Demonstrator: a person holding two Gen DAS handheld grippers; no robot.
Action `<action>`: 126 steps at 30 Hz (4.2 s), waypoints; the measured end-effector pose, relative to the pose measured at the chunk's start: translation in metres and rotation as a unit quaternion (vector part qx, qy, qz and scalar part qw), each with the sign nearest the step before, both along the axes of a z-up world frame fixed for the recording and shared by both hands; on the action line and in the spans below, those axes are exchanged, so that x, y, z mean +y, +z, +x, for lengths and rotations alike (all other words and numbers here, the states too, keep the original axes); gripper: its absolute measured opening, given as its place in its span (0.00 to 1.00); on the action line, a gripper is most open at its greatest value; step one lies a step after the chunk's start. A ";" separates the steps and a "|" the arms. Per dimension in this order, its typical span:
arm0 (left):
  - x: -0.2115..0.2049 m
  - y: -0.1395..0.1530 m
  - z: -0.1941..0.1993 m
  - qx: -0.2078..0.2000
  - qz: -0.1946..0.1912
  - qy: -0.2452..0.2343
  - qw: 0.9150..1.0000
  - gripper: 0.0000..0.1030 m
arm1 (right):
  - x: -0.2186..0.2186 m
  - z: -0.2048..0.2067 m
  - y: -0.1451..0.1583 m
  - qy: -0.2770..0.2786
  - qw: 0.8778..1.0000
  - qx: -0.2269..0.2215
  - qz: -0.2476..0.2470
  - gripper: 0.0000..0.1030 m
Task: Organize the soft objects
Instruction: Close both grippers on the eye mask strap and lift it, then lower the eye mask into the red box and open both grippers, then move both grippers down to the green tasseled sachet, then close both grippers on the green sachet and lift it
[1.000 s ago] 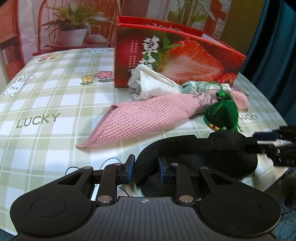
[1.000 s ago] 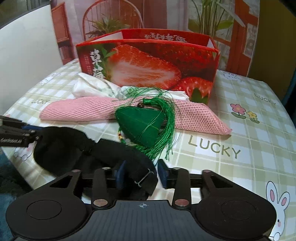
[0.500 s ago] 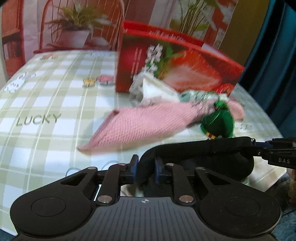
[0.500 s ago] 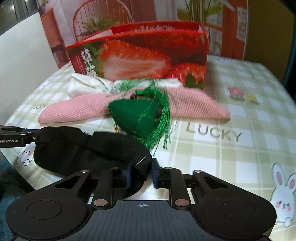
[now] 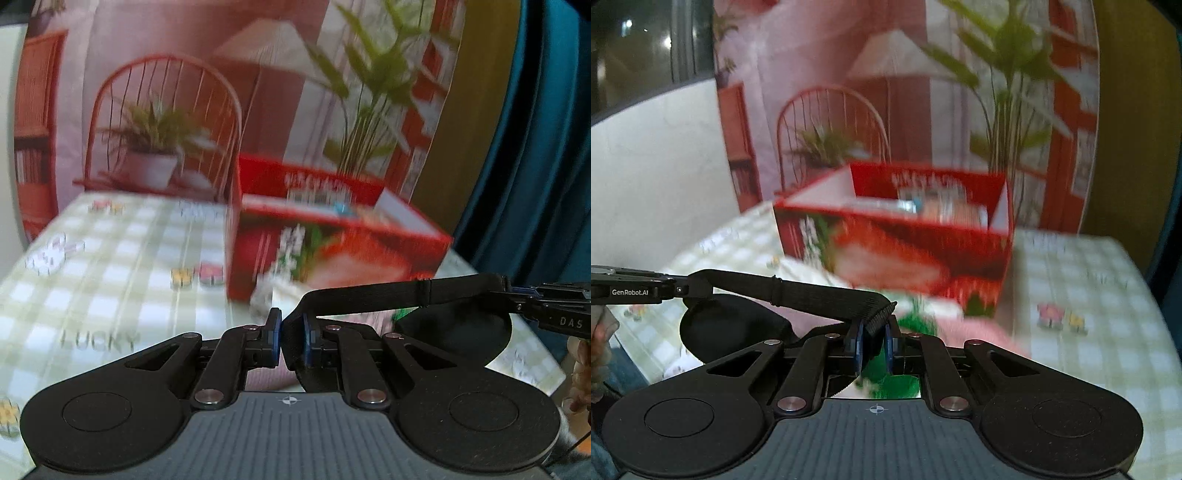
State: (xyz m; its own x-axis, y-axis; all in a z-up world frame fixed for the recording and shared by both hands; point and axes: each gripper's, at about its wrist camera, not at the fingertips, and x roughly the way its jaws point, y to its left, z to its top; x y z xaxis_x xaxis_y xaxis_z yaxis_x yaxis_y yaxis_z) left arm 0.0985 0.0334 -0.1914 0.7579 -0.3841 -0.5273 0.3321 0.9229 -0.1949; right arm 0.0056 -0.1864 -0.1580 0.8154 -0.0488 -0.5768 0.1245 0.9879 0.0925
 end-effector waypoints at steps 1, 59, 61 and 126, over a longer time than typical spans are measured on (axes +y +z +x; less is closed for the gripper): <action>-0.001 0.008 0.003 -0.011 -0.002 0.000 1.000 0.12 | -0.001 0.001 0.006 0.001 1.000 -0.008 -0.006 0.10; -0.080 0.046 0.184 -0.014 0.054 -0.002 0.998 0.78 | -0.090 0.183 0.004 -0.018 0.997 -0.033 -0.069 0.79; -0.076 0.043 0.169 -0.008 0.054 -0.005 0.999 0.79 | -0.086 0.169 0.007 -0.014 0.997 -0.041 -0.058 0.80; -0.131 -0.086 0.079 0.171 -0.039 -0.120 0.977 0.53 | -0.018 0.036 -0.112 0.041 0.999 0.033 0.014 0.57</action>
State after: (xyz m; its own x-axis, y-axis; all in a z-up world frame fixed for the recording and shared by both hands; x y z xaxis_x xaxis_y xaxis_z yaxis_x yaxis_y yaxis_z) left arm 0.1776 -0.0977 -0.2772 0.4256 -0.5793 -0.6952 0.4409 0.8036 -0.3998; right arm 0.0417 -0.2048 -0.2702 0.7763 0.0340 -0.6295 0.0497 0.9921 0.1149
